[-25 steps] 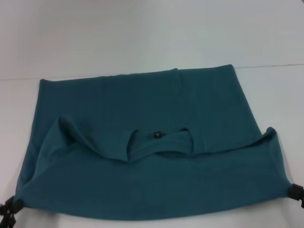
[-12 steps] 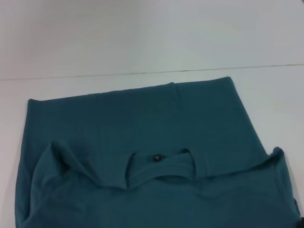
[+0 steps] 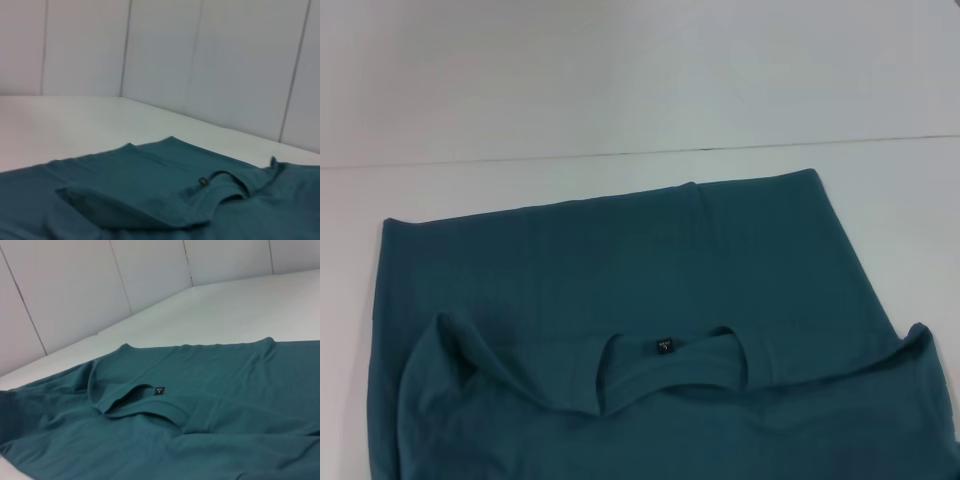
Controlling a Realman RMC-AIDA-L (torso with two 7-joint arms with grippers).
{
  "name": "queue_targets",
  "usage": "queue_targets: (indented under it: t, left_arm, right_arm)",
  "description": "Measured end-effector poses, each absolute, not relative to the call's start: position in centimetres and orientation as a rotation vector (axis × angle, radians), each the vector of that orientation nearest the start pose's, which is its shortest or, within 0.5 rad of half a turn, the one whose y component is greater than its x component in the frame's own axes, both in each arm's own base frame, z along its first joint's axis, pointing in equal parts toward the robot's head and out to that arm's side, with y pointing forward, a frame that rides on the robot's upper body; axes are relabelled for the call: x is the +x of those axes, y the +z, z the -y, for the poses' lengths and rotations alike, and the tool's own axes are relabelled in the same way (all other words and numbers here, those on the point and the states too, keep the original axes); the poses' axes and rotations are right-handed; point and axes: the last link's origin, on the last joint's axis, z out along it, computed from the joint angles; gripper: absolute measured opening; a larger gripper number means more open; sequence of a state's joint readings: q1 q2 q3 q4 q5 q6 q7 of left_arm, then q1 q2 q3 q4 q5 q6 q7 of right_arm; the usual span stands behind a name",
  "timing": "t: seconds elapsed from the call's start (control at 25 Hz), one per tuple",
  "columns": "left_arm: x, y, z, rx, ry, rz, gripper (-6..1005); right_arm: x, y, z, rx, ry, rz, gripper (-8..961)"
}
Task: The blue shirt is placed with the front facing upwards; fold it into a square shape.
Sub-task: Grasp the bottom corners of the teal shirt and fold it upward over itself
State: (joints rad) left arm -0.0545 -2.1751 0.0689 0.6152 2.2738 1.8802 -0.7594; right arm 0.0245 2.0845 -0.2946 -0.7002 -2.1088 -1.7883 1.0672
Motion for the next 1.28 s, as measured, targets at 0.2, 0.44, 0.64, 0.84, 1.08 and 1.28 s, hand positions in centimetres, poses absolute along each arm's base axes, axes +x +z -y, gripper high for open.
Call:
queue_targets:
  t: [0.2, 0.44, 0.64, 0.84, 1.08, 1.28]
  left_arm:
    - [-36.7, 0.3, -12.4, -2.328, -0.769, 0.633, 55]
    - [-36.8, 0.6, -11.6, -2.315, -0.774, 0.642, 55]
    - [-36.8, 0.8, -11.0, -2.314, -0.774, 0.639, 54]
    - [-37.0, 1.2, -10.6, -2.295, -0.762, 0.643, 54]
    - [-37.2, 1.2, -10.8, -2.289, -0.754, 0.645, 54]
    - [-37.1, 1.3, -11.4, -2.273, -0.766, 0.645, 55]
  right_arm:
    - [38.9, 3.3, -15.3, -2.358, 0.649, -0.869, 27]
    - [38.7, 3.6, -14.9, -2.373, 0.664, -0.843, 26]
    - [38.6, 3.7, -13.6, -2.394, 0.669, -0.815, 26]
    - [38.9, 4.0, -12.4, -2.386, 0.664, -0.821, 26]
    - [39.1, 4.5, -12.0, -2.36, 0.665, -0.818, 26]
    - [38.9, 4.5, -12.8, -2.323, 0.688, -0.805, 26]
